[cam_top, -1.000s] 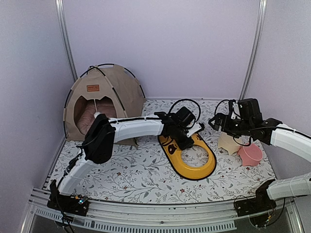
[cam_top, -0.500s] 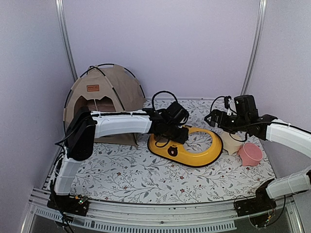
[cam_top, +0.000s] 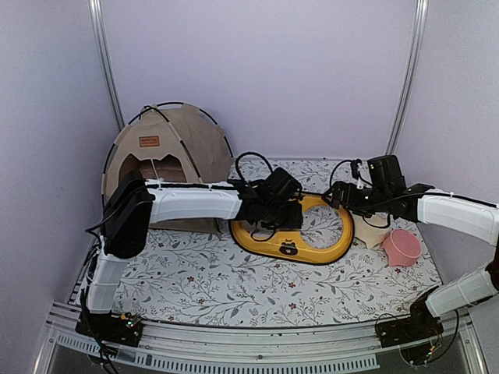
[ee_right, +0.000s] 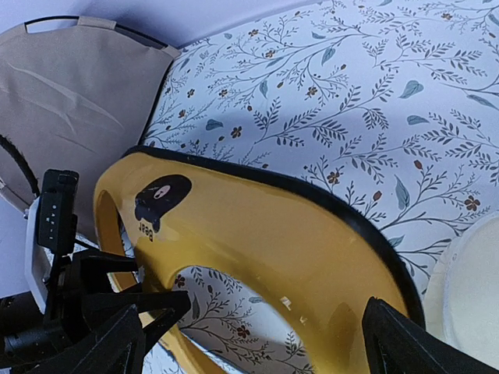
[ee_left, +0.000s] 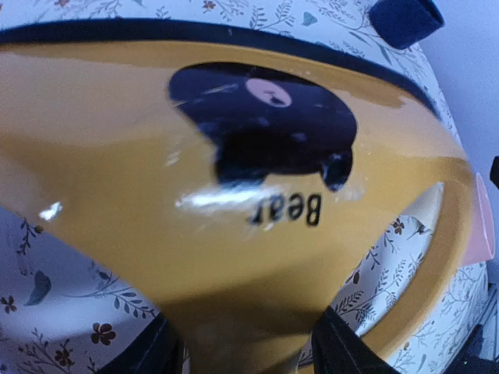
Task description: Set up the pet tent
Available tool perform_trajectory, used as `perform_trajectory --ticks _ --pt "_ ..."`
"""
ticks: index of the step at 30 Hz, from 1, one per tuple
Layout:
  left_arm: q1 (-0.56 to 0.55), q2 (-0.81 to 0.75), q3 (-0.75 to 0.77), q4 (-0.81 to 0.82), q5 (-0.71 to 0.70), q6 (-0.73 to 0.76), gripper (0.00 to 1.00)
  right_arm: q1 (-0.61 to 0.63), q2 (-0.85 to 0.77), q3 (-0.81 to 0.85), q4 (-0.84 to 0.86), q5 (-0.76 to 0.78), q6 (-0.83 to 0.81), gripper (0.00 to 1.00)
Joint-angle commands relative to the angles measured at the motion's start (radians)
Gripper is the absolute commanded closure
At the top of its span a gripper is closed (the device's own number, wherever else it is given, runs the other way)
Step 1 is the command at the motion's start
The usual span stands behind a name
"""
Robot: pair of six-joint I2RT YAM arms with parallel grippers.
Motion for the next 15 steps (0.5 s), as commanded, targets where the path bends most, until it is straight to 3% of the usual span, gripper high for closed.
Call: perform_trajectory --ticks 1,7,15 --pt "-0.002 0.02 -0.018 0.024 0.039 -0.124 0.4 -0.001 0.026 0.019 -0.003 -0.024 -0.017 0.01" --pt "0.02 0.009 -0.04 0.073 0.062 -0.114 0.28 -0.002 0.056 0.036 -0.026 -0.004 -0.029 0.01" --pt "0.045 -0.058 -0.11 0.136 0.063 -0.046 0.19 -0.014 0.051 0.023 -0.055 0.048 -0.015 0.01"
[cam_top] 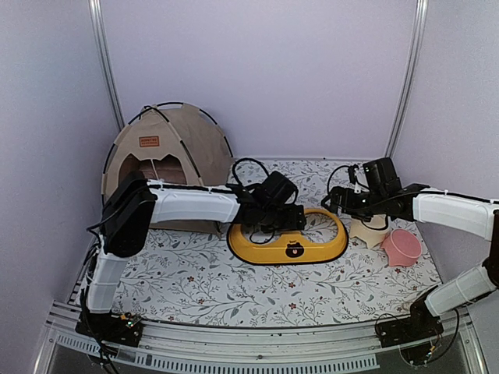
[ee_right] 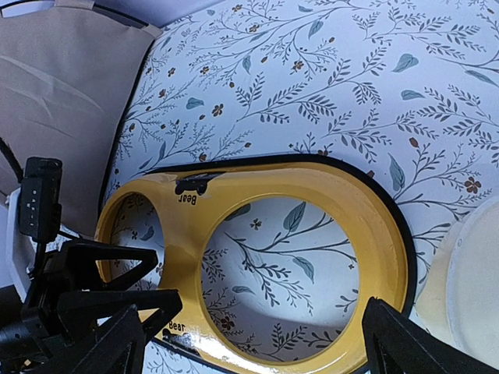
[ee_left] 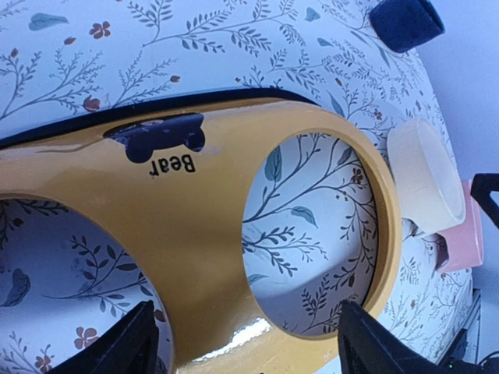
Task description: Set up the pet tent
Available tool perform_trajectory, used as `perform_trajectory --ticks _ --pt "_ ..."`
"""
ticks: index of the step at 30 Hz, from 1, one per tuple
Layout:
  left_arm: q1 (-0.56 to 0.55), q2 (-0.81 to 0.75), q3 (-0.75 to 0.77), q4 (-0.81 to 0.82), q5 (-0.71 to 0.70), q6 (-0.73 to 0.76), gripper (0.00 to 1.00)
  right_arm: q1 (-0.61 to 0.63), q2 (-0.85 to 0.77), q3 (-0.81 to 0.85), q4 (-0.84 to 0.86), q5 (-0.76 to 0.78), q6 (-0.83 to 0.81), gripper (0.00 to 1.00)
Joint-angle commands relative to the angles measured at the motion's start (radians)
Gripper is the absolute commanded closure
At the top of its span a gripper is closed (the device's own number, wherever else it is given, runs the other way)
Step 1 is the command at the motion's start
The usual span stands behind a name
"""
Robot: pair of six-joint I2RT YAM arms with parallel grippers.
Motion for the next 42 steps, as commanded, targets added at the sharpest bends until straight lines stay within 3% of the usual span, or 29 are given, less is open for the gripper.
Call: perform_trajectory --ticks 1,10,22,28,42 --pt "0.032 -0.078 -0.077 0.072 0.009 0.054 0.17 -0.017 -0.006 0.012 -0.027 0.057 0.006 0.01" --pt "0.068 -0.235 -0.236 0.174 0.065 0.198 0.02 -0.093 -0.124 -0.094 -0.024 0.097 0.11 0.01" --pt "0.072 -0.416 -0.354 0.21 0.13 0.297 0.01 -0.268 -0.31 -0.269 -0.15 0.079 0.363 0.01" --pt "0.071 -0.462 -0.404 0.238 0.175 0.31 0.01 -0.275 -0.255 -0.328 -0.116 0.007 0.495 0.01" --pt "0.072 -0.519 -0.452 0.24 0.179 0.337 0.01 -0.341 -0.042 -0.404 0.22 0.007 0.704 0.01"
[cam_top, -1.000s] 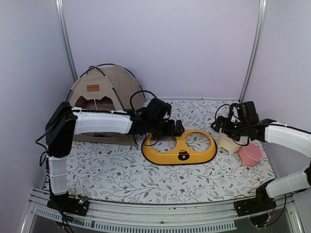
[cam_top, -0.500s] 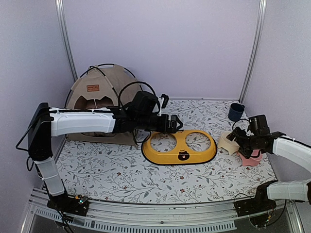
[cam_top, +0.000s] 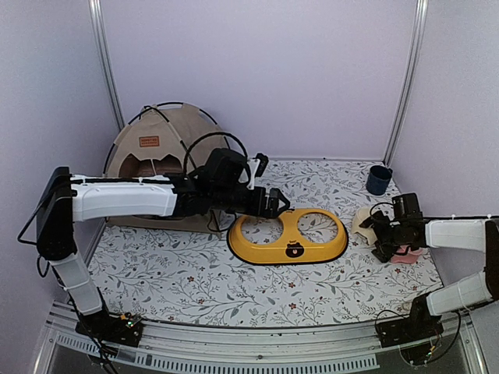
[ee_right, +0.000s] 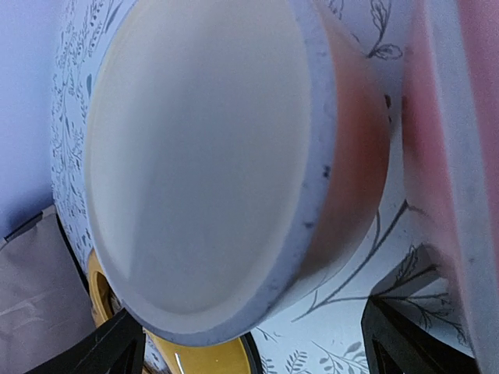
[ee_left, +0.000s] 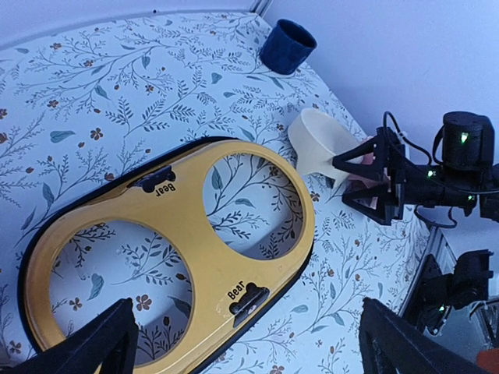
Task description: Set up the pet tent
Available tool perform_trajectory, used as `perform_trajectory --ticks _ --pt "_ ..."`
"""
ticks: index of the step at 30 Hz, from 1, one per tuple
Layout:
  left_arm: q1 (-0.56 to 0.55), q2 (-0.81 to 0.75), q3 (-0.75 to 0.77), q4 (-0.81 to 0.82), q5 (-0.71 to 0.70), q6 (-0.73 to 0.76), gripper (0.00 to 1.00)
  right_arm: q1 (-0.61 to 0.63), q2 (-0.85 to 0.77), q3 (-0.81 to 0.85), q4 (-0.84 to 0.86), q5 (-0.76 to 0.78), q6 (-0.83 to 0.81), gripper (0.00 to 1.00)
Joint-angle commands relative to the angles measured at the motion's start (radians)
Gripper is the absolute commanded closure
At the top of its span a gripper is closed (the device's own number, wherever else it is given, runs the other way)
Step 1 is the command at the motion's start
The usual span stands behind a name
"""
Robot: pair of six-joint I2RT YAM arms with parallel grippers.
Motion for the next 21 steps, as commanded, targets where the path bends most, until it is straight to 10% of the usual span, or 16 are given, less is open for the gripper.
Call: perform_trajectory --ticks 1,21 --pt "0.005 -0.049 -0.017 0.025 0.002 0.024 0.01 -0.045 0.057 -0.04 0.168 0.013 0.088 0.01" --pt "0.008 -0.073 -0.041 0.024 0.004 0.026 0.01 -0.055 0.082 0.093 0.03 0.201 0.104 0.01"
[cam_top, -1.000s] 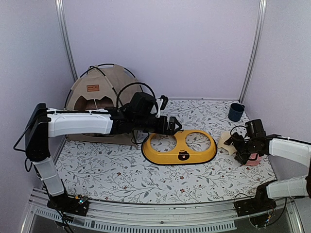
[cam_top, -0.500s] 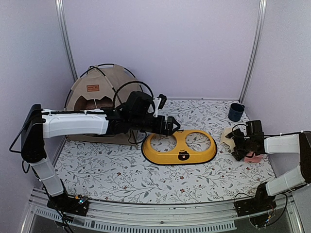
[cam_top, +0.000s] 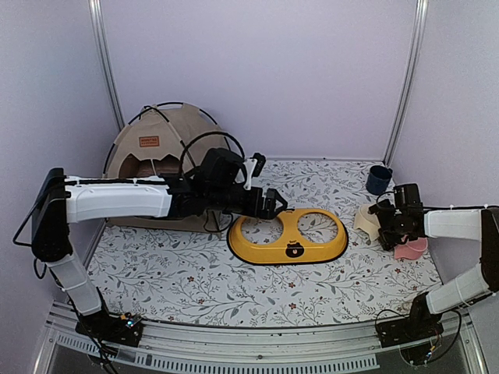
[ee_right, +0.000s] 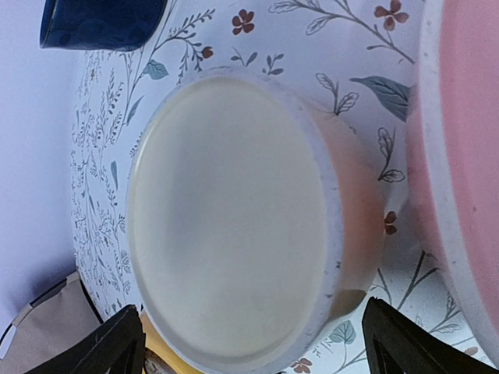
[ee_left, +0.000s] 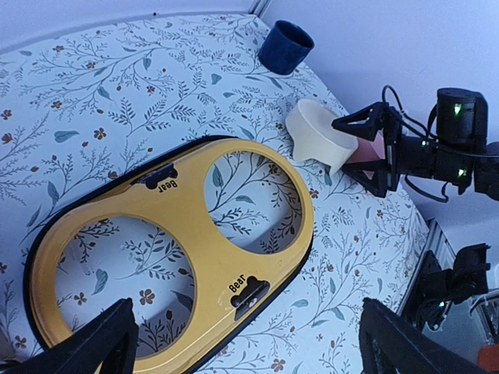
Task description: Set up the pet tent
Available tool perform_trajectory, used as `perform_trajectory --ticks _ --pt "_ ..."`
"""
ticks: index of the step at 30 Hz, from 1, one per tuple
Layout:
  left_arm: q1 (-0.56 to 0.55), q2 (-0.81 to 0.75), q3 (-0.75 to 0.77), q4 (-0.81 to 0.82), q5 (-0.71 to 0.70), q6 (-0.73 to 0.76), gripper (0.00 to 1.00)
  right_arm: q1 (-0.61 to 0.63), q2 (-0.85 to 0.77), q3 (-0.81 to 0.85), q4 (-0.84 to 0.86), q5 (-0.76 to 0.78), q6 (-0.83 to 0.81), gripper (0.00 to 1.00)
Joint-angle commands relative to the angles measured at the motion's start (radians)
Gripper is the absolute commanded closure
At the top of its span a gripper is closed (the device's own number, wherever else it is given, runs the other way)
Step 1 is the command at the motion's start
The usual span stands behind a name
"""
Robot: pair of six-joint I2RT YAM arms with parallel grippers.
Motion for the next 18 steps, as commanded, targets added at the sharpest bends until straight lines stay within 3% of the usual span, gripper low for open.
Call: perform_trajectory --ticks 1,18 --pt "0.006 -0.035 -0.01 0.024 0.008 0.012 0.01 -0.01 0.004 0.002 -0.04 0.073 0.007 0.01" --pt "0.006 -0.07 -0.032 0.023 0.006 0.003 0.01 -0.032 0.211 0.009 0.261 -0.064 -0.068 0.01"
